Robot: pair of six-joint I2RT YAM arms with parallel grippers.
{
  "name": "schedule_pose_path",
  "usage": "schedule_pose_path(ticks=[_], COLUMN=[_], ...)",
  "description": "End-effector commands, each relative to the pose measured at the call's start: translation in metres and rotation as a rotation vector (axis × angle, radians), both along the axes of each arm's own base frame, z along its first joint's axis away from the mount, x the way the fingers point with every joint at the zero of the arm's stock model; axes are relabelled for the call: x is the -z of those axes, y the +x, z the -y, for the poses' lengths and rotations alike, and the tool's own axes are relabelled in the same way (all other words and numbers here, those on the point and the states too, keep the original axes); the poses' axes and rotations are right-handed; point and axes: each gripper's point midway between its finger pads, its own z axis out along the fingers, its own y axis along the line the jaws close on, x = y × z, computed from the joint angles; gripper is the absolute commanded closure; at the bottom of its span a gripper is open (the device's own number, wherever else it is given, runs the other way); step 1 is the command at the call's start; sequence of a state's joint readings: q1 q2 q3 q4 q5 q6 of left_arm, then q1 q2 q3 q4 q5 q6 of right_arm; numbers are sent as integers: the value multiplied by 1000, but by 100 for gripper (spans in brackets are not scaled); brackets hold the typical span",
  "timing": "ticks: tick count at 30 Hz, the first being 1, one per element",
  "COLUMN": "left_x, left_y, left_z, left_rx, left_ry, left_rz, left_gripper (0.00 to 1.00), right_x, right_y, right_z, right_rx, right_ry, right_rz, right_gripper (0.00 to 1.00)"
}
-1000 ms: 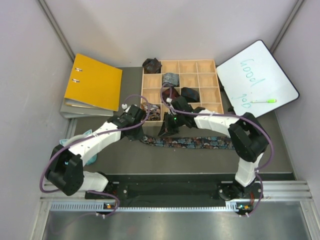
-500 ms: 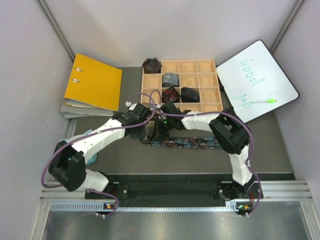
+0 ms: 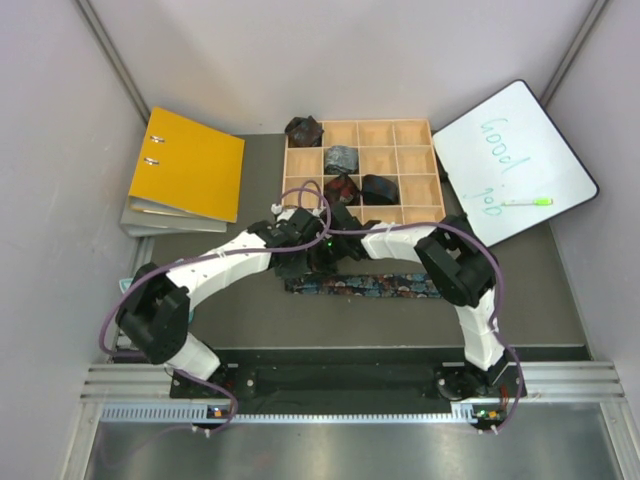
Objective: Roll the ties
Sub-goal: Roll the tie at the center of the board.
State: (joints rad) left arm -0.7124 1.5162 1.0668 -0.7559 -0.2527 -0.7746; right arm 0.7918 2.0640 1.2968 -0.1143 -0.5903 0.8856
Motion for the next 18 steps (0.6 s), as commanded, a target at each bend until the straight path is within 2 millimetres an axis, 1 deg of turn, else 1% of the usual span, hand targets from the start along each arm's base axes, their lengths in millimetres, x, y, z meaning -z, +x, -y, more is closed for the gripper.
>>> schedule_pose_path(ticks=[1,3,5,6,9,12,13,15,16,17,18], left_x=[-4,1,4,7,13,19,21,22,24,23,23], left_y=[9,10,11,11,11,10,10,10,10,10,11], left_z=[25,26,27,27,27,28,28,29,30,31,32], left_rx=[4,0,-2,-3,2,7,8,13,17,18,22], left_ry=[-43,-34,-25,-23,-7,4,9,10,12,11,11], left_rz=[20,13,9,6,-1,-8,-11,-11,-15,-13,-9], left_gripper=[100,100,100,100,100,100,100,100,100,100,100], right_x=[-13,-17,-13,-16,-11,-10,-11,-9,-4,-11,-12], right_y=[-1,1,-4,-3,-8,-12,-14,-15,-21,-18,-20], right_z=[-2,6,15,19,34,53,64,75,85,92,96], right_rx=[-21,-10,-10,-7,-6,8,25,40,48,67,73], right_ry=[44,47,25,24,-15,-46,-54,-70,-87,-87,-91], right_rz=[39,41,29,33,29,30,30,34,21,41,44], right_gripper=[100,100,100,100,100,100,100,100,100,100,100])
